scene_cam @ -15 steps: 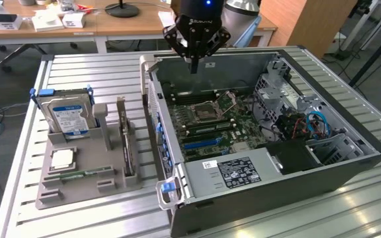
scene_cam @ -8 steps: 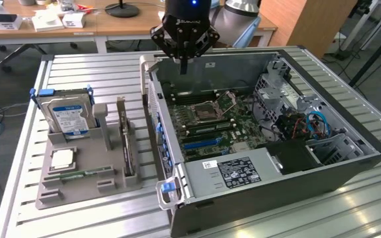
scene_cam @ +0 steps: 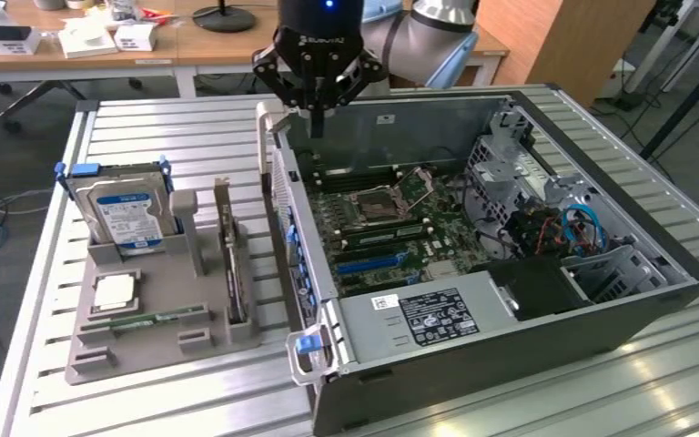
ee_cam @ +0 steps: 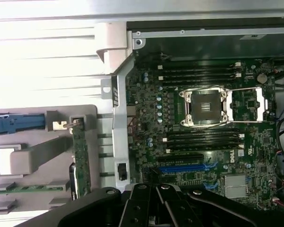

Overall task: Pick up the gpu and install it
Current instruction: 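Reach for the gpu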

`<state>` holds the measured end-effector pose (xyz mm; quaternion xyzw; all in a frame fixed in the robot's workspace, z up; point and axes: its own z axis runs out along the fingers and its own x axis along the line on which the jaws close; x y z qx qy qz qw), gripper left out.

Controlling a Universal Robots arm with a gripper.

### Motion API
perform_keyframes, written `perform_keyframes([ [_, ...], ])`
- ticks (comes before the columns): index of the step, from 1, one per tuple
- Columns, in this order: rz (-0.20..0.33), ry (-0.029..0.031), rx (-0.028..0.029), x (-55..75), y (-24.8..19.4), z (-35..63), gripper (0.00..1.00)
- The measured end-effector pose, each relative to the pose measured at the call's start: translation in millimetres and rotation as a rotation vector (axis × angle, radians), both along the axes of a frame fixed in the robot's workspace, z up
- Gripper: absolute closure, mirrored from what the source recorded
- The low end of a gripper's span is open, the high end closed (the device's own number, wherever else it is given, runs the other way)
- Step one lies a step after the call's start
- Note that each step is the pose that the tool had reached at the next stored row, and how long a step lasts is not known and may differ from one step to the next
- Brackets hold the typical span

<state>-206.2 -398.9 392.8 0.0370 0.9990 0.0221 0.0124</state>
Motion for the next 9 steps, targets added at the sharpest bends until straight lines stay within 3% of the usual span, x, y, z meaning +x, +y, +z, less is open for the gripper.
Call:
perform_keyframes([
  [9, 0.003, 0.0003, 0.0001, -23.1, 0.0, -0.3, 0.90],
])
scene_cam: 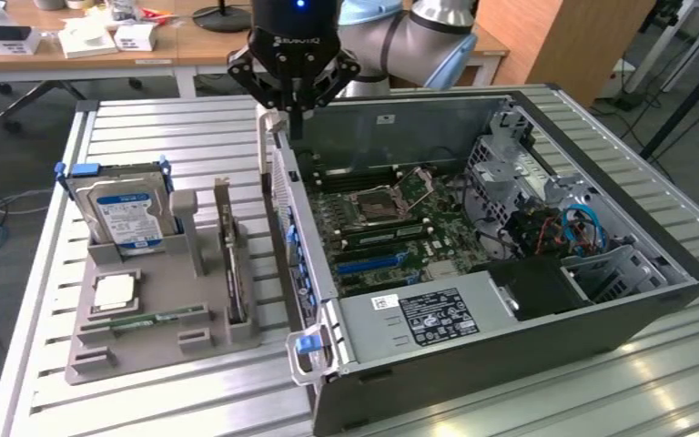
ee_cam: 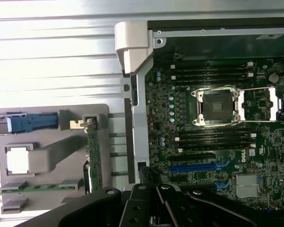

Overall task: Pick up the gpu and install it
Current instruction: 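Reach for the gpu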

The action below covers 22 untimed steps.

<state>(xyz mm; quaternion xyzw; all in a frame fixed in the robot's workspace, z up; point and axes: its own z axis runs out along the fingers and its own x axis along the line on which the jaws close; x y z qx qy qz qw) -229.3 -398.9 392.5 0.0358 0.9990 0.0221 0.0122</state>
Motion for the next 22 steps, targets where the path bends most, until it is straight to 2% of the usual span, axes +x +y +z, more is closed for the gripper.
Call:
perform_keyframes([
  [13, 0.002, 0.0001, -0.0001, -32.0, 0.0, -0.1, 0.90],
  [22, 0.002, 0.0000, 0.0000, -59.9, 0.0, -0.5, 0.90],
])
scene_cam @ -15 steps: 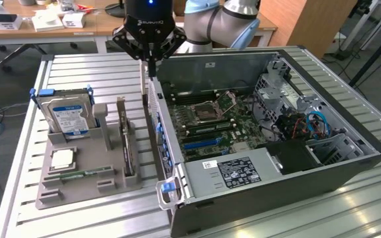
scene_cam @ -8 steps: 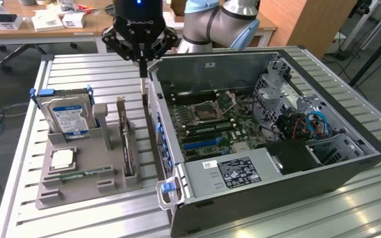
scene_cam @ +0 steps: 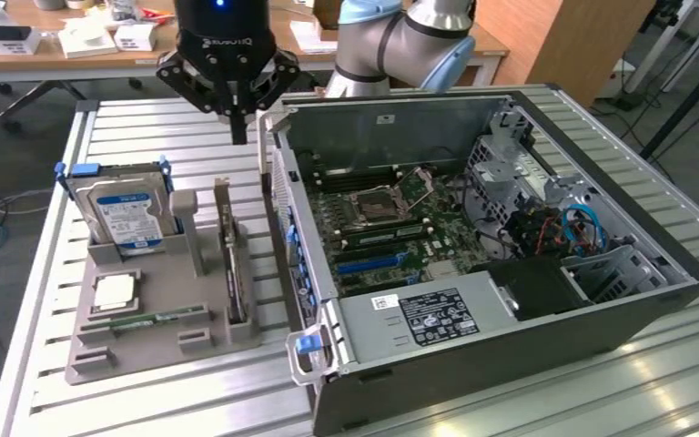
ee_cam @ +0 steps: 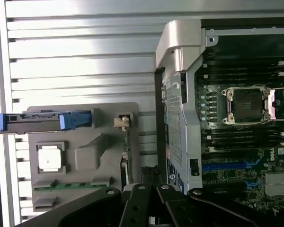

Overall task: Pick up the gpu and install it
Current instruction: 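Reach for the gpu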

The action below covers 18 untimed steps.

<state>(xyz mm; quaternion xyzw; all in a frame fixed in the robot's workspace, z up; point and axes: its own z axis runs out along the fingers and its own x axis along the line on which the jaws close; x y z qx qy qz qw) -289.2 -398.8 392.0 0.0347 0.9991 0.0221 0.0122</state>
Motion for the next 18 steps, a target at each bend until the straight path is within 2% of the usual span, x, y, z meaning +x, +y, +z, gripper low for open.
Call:
perform_keyframes([
  [10, 0.000, 0.0001, -0.0001, -17.1, 0.0, -0.1, 0.90],
  [18, 0.000, 0.0002, -0.0002, -17.7, -0.5, 0.0, 0.90],
])
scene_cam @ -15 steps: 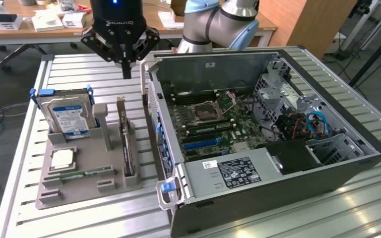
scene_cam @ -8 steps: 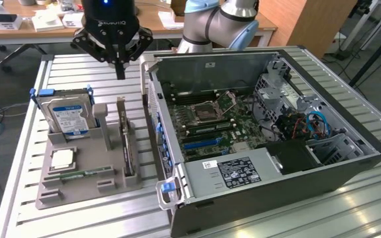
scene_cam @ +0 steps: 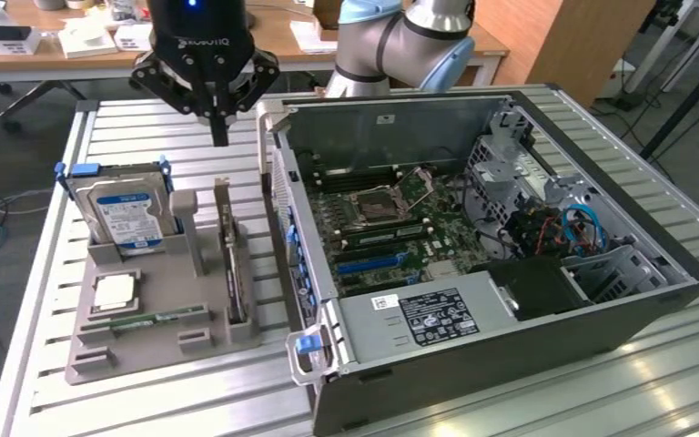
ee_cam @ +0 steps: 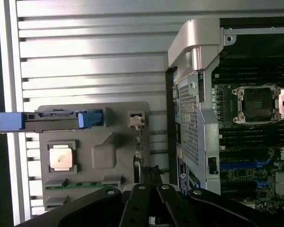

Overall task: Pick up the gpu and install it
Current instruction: 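Reach for the gpu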

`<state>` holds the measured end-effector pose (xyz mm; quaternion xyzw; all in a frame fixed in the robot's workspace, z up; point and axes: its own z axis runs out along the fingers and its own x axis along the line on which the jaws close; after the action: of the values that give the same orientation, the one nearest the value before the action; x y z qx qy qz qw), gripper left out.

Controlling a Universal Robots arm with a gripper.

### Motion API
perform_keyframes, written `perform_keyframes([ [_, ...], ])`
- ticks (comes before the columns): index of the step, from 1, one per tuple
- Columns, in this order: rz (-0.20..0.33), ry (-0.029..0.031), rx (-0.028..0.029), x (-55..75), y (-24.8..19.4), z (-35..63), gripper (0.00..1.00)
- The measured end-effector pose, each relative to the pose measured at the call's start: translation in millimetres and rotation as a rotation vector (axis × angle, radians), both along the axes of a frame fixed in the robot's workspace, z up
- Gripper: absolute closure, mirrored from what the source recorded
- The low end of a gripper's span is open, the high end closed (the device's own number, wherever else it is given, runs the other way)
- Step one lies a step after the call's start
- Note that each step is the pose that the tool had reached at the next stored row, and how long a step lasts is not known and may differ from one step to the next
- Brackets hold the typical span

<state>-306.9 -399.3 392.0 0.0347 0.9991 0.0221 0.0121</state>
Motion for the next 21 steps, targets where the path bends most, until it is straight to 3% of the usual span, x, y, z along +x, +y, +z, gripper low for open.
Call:
perform_keyframes([
  [3, 0.000, 0.0000, 0.0000, -0.1, -4.5, 0.0, 0.90],
  [14, 0.000, -0.0001, 0.0001, -2.3, -33.6, -0.1, 0.90],
  [21, 0.000, -0.0002, 0.0001, -3.6, -45.2, -0.1, 0.90],
])
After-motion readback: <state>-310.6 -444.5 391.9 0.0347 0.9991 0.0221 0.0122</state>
